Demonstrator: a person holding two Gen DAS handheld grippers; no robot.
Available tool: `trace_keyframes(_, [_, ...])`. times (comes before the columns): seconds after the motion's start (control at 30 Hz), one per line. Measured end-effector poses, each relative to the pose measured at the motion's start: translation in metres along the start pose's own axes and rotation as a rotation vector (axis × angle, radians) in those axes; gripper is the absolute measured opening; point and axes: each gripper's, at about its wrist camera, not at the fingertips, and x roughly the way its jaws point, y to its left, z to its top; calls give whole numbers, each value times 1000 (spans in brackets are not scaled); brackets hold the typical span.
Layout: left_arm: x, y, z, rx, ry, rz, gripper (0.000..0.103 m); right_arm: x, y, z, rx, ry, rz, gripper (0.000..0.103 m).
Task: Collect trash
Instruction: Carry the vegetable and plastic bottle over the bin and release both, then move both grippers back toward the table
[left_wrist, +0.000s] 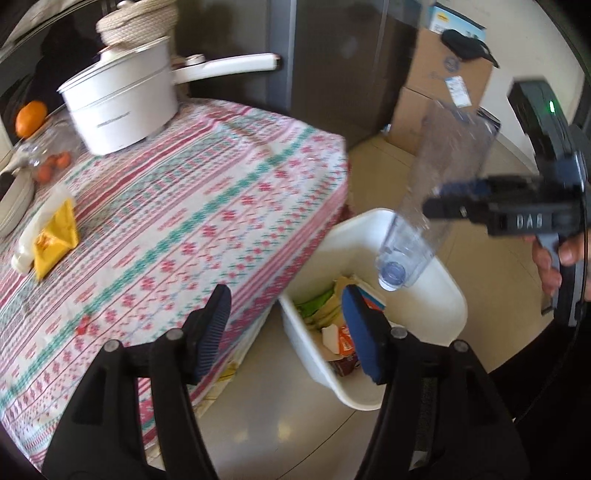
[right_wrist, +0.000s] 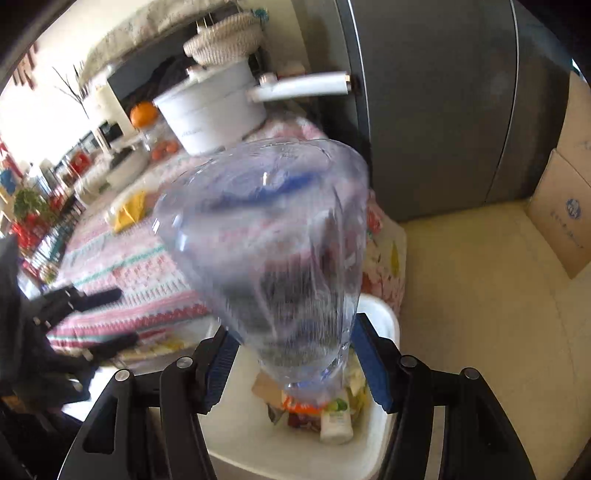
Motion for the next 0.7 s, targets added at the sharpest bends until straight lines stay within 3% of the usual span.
trace_keyframes(0.27, [-6,28,1,-72,0,59,68,18,3,-4,13,123,14,64])
trace_keyframes(0.33, [-9,32,1,-88,-6,72,74,18,6,-3,8,126,23,65])
trace_keyframes(0.57, [-12,46,2,-120,-7,107,77,9,15,3,-5,97,58,74])
trace_keyframes(0.7, [-14,56,1,-143,-4,123,77,9,19,8,-5,88,62,75])
